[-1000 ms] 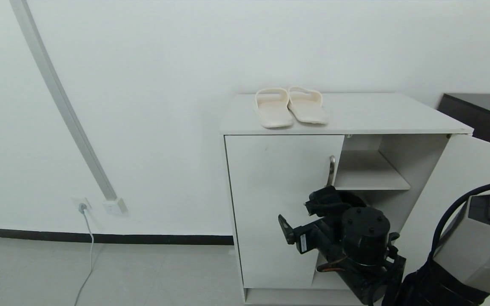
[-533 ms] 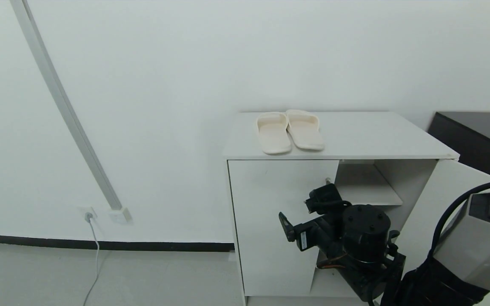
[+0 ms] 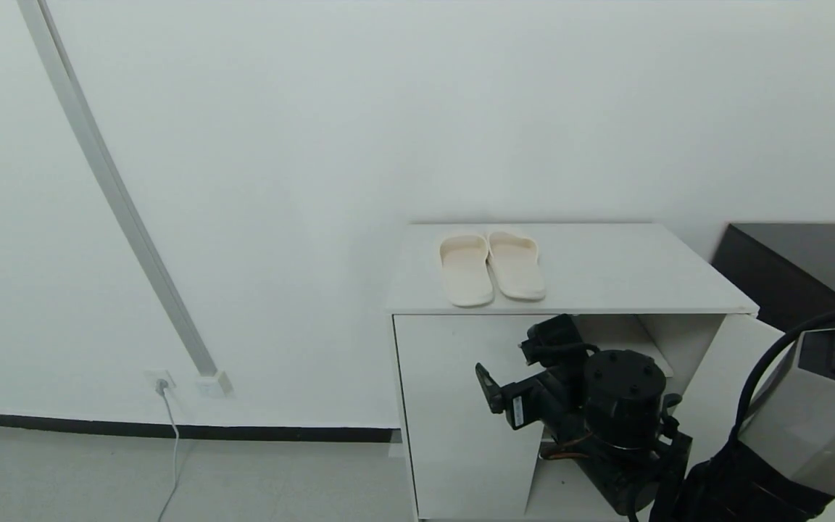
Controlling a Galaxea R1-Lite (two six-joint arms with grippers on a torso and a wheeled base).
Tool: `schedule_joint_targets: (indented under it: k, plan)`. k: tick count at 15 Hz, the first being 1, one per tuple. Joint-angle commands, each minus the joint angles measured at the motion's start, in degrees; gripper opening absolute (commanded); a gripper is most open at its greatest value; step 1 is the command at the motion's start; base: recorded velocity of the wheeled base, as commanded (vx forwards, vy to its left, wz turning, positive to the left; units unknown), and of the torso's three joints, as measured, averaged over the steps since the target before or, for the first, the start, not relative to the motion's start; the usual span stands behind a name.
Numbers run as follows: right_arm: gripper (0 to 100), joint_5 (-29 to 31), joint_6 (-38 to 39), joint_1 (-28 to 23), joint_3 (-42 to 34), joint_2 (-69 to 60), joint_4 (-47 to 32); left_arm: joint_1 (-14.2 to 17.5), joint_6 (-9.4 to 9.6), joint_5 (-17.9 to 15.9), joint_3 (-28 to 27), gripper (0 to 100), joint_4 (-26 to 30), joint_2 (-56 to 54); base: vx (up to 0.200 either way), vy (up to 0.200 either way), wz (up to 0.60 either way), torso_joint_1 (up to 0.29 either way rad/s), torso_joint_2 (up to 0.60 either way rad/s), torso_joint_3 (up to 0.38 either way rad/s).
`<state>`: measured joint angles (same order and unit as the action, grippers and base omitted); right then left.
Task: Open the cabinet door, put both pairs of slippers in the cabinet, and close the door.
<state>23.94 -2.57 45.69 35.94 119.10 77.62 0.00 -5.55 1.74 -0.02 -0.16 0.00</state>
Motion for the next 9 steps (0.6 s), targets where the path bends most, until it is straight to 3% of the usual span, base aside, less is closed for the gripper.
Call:
schedule_joint_targets:
  k: [1, 4, 9]
  plan:
    - [100, 0.0, 0.0, 0.0, -0.1, 0.1, 0.1, 0.0, 0.01, 0.1, 0.0, 0, 0.0, 0.1, 0.0, 0.0, 0.0, 0.256, -0.6, -0.339]
    - [100, -1.1, 0.1, -0.7, 0.1, 0.3, 0.2, 0.0, 0.01, 0.0, 0.0, 0, 0.0, 0.1, 0.0, 0.0, 0.0, 0.261, -0.59, -0.326]
    - [100, -3.9, -0.3, -1.1, 3.4, -0.2, -0.2, 0.0, 0.19, 0.1, 0.0, 0, 0.0, 0.1, 0.0, 0.0, 0.0, 0.026, -0.06, -0.032]
